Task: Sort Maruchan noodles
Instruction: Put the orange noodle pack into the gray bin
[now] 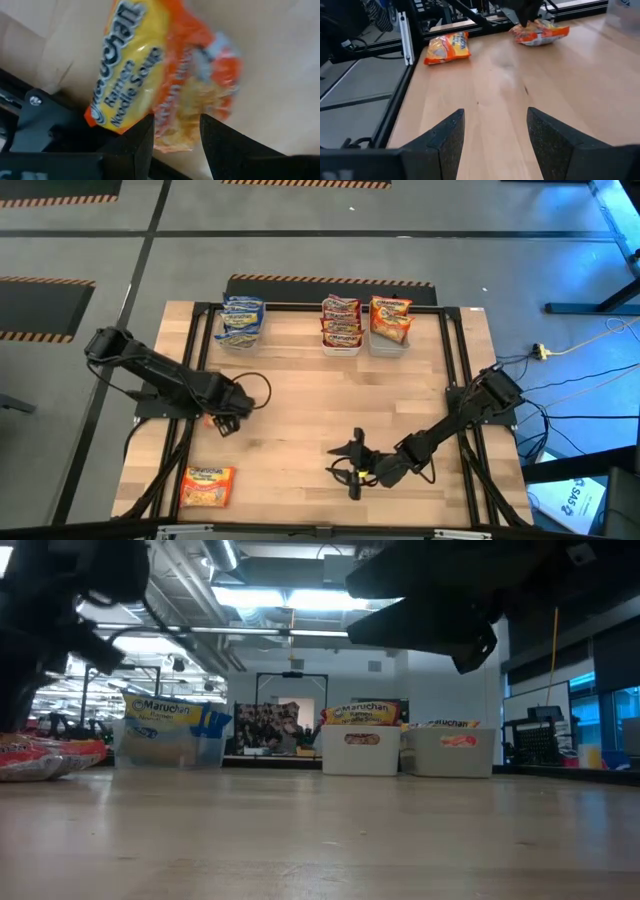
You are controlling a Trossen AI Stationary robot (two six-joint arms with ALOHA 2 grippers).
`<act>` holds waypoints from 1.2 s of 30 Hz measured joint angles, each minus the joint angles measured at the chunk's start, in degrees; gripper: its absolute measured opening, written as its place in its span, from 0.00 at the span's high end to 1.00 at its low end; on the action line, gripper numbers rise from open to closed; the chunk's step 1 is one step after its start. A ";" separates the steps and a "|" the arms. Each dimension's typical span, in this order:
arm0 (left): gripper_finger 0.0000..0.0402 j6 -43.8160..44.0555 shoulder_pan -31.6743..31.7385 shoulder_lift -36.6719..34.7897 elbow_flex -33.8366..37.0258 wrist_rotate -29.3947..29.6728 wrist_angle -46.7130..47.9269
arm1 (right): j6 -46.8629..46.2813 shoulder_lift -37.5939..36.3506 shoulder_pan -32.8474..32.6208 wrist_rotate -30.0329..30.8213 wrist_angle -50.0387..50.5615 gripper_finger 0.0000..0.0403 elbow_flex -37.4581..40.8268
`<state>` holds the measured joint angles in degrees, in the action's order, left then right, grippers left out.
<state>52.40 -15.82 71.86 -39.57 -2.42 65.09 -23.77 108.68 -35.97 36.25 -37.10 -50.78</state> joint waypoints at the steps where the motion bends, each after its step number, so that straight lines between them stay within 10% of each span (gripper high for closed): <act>1: 0.62 -1.04 0.69 0.25 0.58 -0.33 -0.13 | 0.00 0.00 0.04 0.38 0.38 0.51 0.00; 24: 0.62 -21.78 -3.65 15.75 -1.26 -2.86 -55.48 | -0.20 0.02 0.00 2.84 3.50 0.51 0.07; 36: 0.62 -36.43 -10.10 18.54 -14.00 5.89 -50.64 | -1.98 0.00 3.27 3.61 -2.99 0.51 0.07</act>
<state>15.97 -25.93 90.40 -53.57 3.47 14.45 -25.75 108.68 -32.69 39.86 -40.10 -50.72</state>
